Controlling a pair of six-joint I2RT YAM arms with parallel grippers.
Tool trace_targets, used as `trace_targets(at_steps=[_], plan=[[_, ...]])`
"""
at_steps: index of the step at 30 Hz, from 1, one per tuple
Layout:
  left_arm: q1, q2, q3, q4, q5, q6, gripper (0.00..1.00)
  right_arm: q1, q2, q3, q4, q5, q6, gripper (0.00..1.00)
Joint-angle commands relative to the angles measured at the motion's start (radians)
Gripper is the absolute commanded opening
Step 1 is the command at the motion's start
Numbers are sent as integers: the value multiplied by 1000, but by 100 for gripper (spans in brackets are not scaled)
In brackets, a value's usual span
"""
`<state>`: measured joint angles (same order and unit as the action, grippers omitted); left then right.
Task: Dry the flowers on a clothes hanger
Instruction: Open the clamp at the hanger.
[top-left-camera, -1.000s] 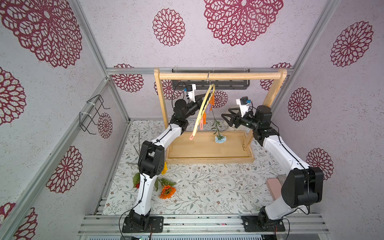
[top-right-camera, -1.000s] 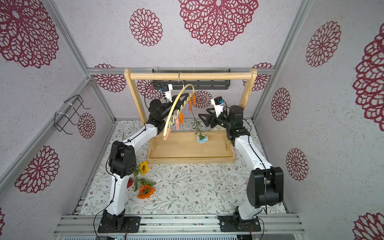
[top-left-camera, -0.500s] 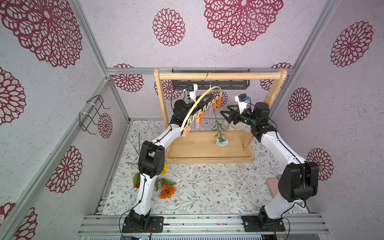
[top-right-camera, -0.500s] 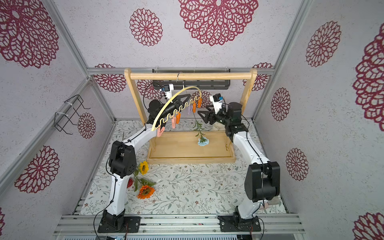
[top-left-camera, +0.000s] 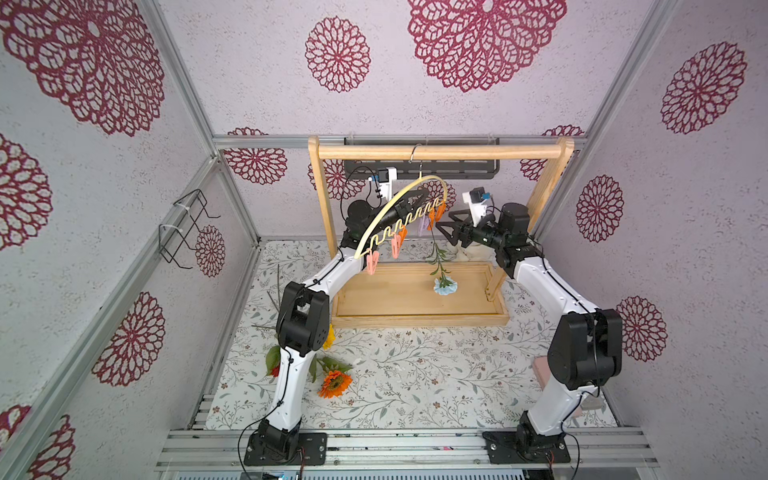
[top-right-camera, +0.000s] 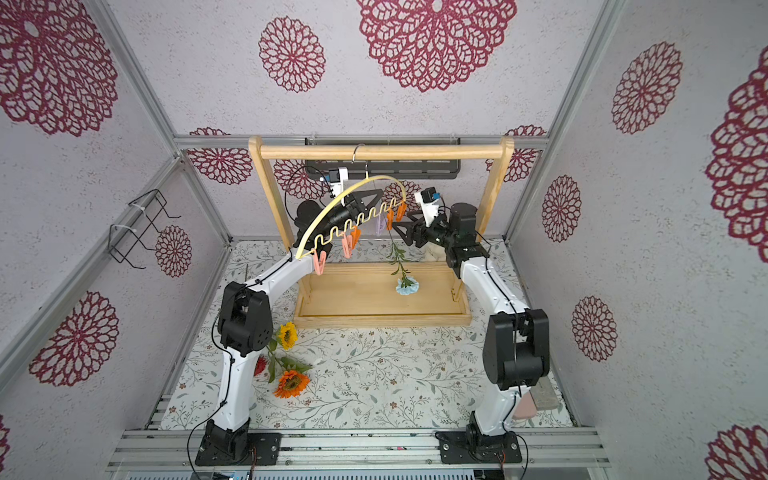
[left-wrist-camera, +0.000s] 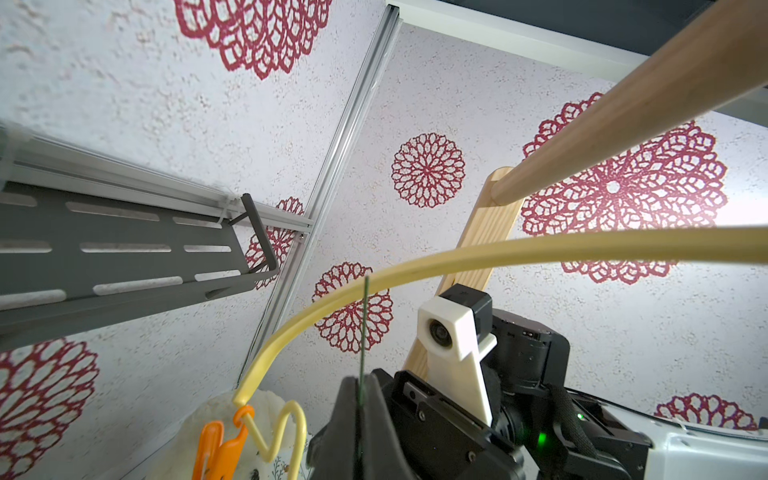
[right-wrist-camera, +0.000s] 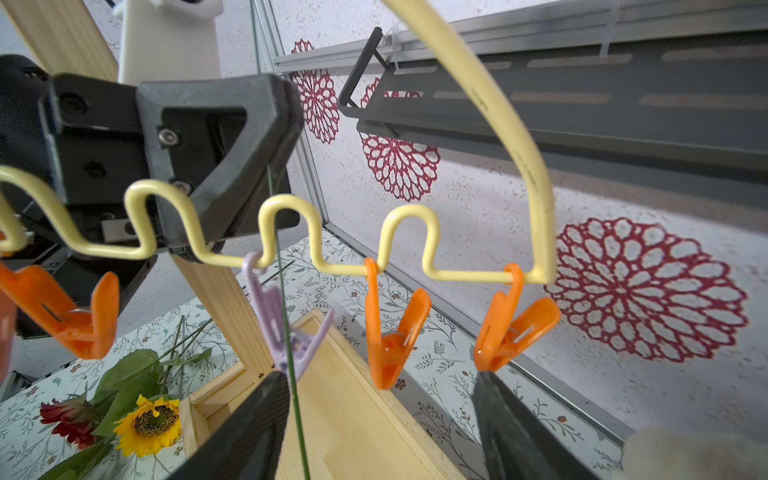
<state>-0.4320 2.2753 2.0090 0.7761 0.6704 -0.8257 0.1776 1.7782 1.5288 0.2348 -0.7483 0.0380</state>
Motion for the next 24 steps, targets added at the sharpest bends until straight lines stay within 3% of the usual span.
trace_targets(at_steps=[1,24], plan=[[-14,-50,-8,43,21,-12,0,3,23,64,47,-35,25,74],[-4,-61,-20,42,17,-9,0,24,214,229,70,-136,145,69]])
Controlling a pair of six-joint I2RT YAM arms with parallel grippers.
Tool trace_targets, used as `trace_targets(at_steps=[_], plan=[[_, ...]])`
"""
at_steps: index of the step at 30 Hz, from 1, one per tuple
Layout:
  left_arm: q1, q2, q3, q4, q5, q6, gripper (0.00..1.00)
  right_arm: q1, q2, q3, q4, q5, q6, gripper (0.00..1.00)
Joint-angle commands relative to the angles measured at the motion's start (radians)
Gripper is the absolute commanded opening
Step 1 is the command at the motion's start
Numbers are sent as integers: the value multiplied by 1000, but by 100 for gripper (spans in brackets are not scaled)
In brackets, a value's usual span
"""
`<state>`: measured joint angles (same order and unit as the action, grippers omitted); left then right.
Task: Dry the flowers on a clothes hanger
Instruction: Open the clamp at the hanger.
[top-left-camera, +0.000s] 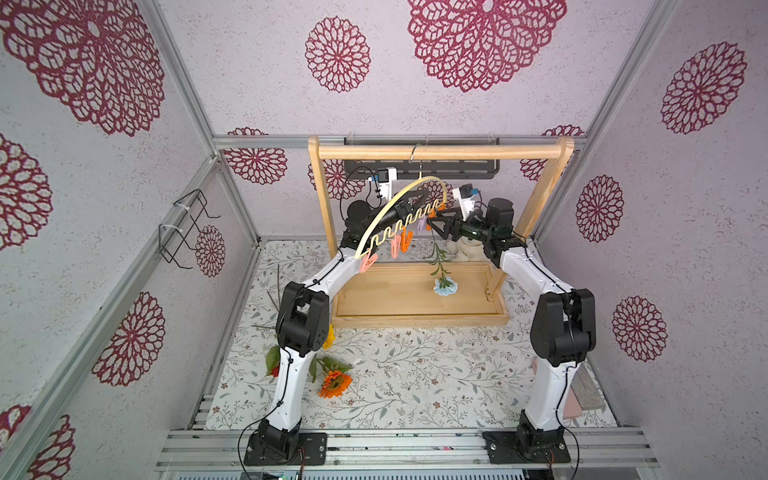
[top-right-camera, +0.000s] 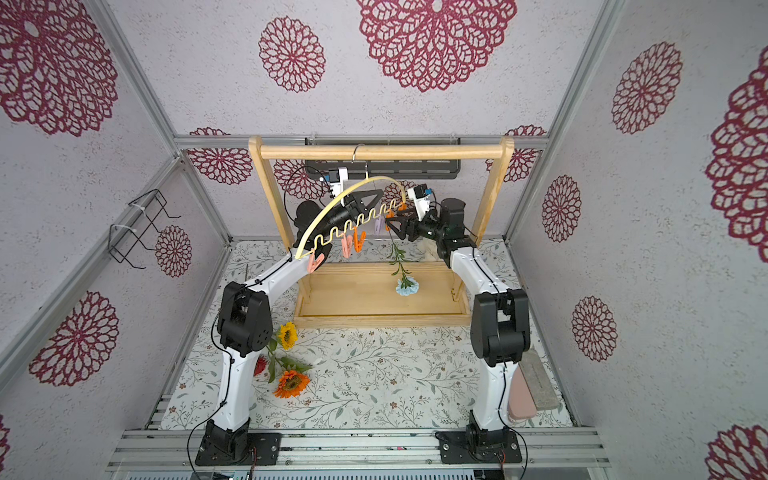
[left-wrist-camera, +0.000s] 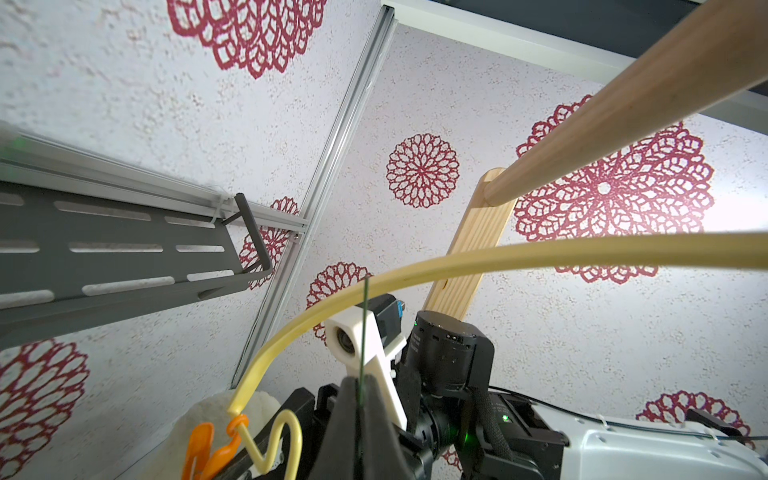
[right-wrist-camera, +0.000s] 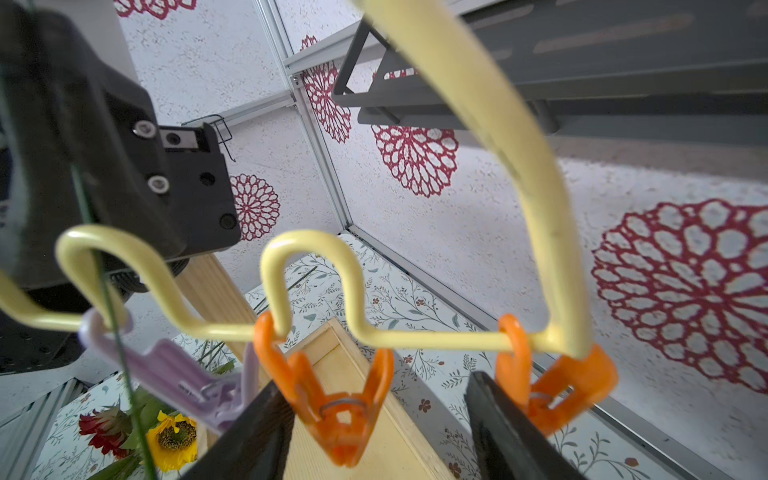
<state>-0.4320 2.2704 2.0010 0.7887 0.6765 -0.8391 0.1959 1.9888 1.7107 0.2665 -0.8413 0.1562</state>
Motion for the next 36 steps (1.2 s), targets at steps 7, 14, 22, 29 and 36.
trace_targets(at_steps=[7,14,22,29,36], plan=[[-3,-55,-11,32,11,3,0,11,23,71,53,-76,32,64],[-3,-58,-12,33,12,2,0,10,27,85,45,-93,21,46],[10,-71,-32,42,24,0,0,10,23,99,10,-105,6,32],[51,-94,-105,62,0,7,0,8,-20,73,-3,-81,-15,32],[55,-102,-163,31,-80,53,0,0,-63,49,5,-73,-14,31]])
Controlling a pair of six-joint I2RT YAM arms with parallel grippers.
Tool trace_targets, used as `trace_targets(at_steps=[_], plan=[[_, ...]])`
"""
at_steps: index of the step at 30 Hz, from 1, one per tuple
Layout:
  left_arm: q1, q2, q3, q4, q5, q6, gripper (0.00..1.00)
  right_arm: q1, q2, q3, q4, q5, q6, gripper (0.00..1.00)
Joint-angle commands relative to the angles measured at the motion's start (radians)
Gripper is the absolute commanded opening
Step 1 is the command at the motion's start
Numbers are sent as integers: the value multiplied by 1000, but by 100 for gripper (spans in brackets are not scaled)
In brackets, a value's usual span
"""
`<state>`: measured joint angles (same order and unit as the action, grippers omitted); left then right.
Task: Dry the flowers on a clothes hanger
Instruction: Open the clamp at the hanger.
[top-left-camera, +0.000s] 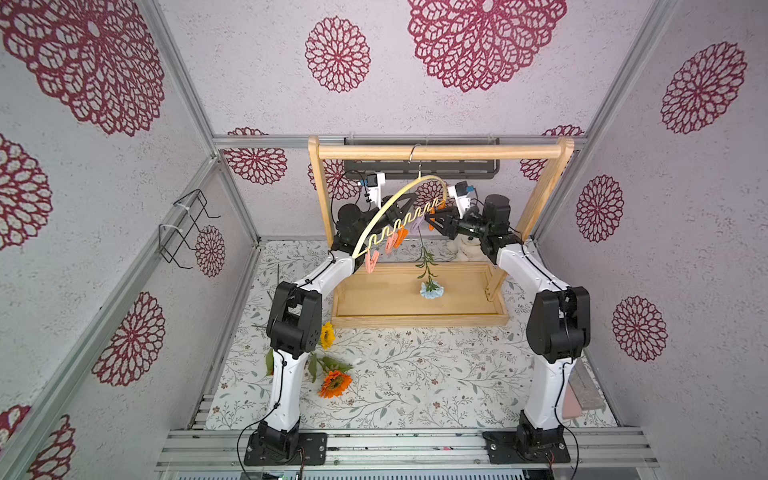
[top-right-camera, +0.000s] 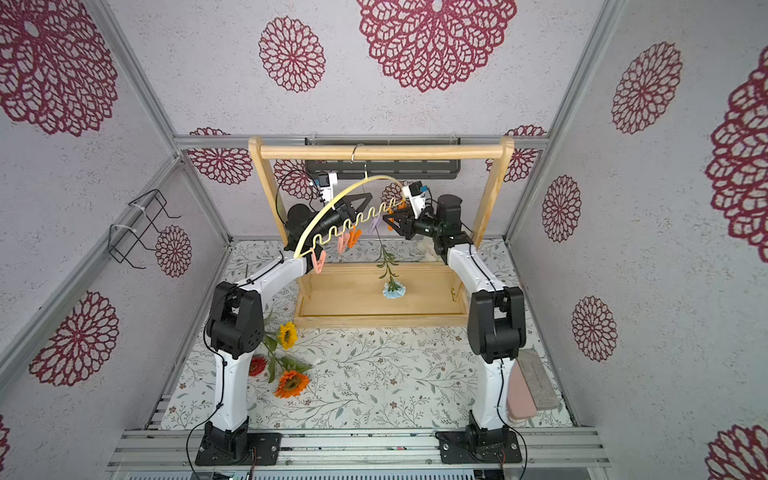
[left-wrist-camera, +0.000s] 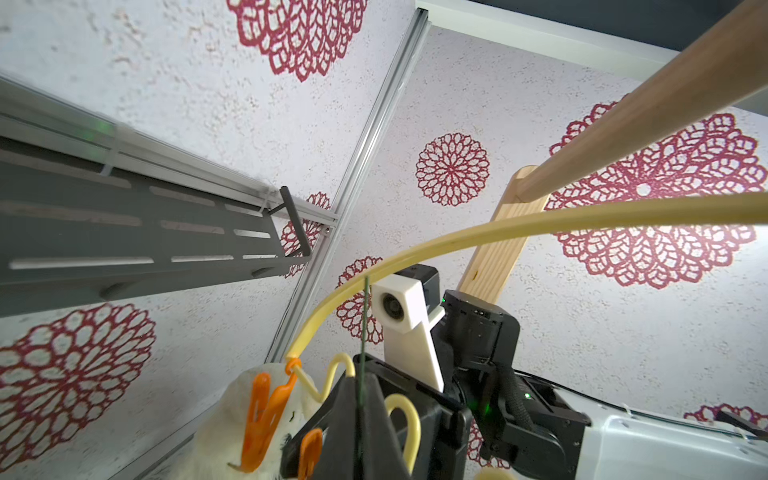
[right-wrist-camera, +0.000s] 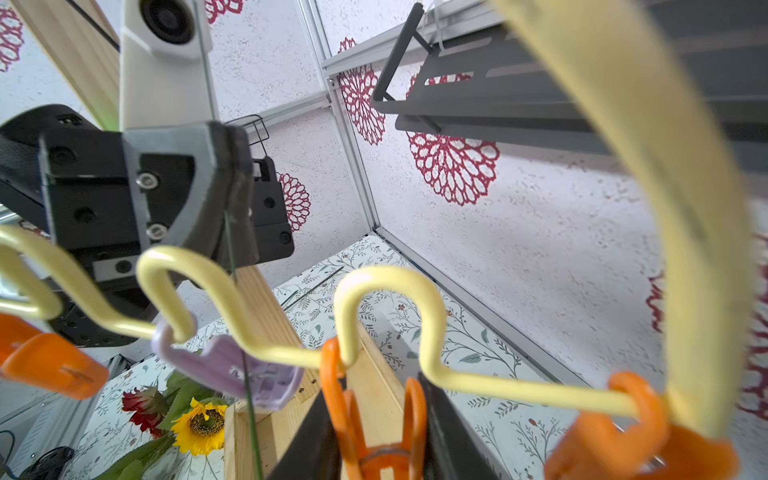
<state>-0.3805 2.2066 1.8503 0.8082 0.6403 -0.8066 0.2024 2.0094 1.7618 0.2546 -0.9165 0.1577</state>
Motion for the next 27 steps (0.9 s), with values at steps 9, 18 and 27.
trace_targets(at_steps=[9,18,27], plan=[[-2,16,49,-31,-207,7,0,-6,-127,-75,91,-28,3,31],[-21,69,62,0,-97,16,0,-18,-147,-108,96,15,-7,30],[-27,37,-52,76,-63,14,0,-26,-158,-124,78,47,-34,30]])
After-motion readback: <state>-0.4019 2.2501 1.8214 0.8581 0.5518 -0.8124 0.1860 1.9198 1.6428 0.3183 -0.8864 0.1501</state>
